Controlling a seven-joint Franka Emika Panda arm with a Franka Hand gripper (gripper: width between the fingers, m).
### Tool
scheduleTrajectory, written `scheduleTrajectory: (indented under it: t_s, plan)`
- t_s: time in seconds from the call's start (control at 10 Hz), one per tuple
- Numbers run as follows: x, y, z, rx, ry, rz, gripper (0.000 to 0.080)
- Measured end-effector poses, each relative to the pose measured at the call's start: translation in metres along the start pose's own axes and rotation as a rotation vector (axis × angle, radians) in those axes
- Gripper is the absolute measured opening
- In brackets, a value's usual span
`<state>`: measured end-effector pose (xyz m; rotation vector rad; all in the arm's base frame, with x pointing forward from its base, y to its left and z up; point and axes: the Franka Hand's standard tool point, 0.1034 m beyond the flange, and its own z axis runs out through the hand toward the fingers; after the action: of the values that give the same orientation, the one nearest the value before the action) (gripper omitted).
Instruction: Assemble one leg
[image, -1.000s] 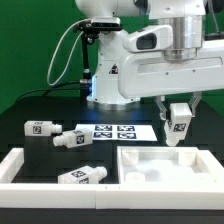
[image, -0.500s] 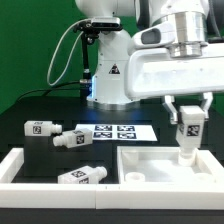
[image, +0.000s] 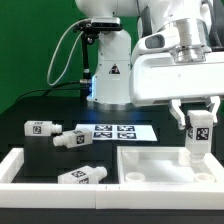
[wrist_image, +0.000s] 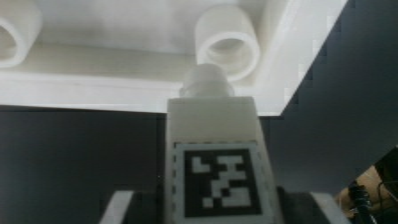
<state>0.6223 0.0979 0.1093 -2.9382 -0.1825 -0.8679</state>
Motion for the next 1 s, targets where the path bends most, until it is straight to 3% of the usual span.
scheduleTrajectory:
  t_s: [0.2, 0.4, 1.0]
  plan:
    - [-0.008, -0.012, 0.011, 0.009, -0.006, -0.001, 0.0285]
    - [-0.002, -0.014, 0.022, 0.01, 0.008, -0.002, 0.0285]
    - [-0.002, -0.017, 0.02, 0.011, 0.022, -0.009, 0.0285]
